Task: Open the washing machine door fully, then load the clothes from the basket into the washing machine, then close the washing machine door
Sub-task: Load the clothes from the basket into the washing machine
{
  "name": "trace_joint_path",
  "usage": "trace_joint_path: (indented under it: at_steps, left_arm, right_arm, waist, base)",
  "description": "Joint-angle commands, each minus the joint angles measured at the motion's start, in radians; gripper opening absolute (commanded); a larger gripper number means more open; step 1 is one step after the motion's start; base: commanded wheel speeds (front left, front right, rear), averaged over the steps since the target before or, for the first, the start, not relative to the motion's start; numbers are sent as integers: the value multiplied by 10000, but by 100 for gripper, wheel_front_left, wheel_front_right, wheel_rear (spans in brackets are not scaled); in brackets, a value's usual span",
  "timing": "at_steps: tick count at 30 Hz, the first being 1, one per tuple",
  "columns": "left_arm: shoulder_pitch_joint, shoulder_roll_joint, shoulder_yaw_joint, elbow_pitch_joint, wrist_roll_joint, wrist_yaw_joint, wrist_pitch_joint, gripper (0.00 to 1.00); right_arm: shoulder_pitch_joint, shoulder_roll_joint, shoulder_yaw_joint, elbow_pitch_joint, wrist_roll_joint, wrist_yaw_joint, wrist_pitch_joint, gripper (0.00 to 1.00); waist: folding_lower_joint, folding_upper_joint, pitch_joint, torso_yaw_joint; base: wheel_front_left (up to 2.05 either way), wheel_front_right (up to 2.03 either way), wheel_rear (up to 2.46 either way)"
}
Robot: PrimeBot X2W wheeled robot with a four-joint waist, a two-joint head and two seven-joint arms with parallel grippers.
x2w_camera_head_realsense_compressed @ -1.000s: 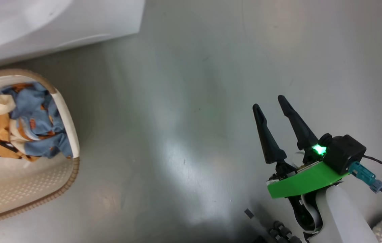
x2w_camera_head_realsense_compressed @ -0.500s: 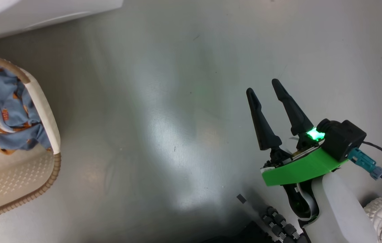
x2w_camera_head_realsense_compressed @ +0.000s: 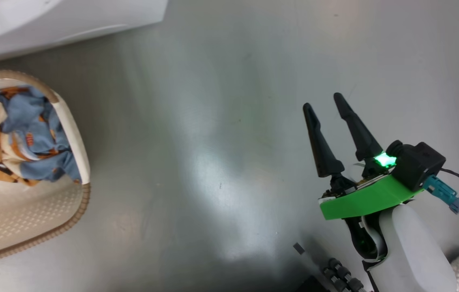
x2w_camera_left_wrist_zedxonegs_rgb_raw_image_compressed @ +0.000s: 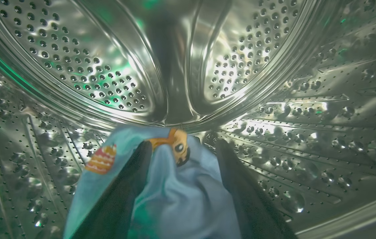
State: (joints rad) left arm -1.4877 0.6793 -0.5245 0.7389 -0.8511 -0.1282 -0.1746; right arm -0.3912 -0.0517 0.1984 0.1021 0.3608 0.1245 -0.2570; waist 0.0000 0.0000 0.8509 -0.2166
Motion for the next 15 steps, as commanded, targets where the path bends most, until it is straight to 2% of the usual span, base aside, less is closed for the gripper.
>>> trace_joint_path:
  at_steps: [1,8,12,15]
  left_arm:
    - [351,429,188,-118,-112,-25,-242,100]
    - [1375,267,245,-481,20,23,-779,100]
    - [2170,166,533,-1129,258,272,-859,100]
    - [2796,87,1107,-1981,549,525,-866,100]
  right_arm:
    - [267,15,99,-158,-113,62,-48,100]
    - [363,15,-158,-144,-361,62,-48,100]
    - [422,15,-269,-129,-452,62,-48,100]
    - [438,15,-326,-131,-503,62,-48,100]
  waist:
    - [0,0,-277,228]
    - [0,0,-669,598]
    - [0,0,-819,754]
    - [0,0,-873,843]
  base:
    - [0,0,0]
    - [0,0,0]
    - [0,0,0]
    - [0,0,0]
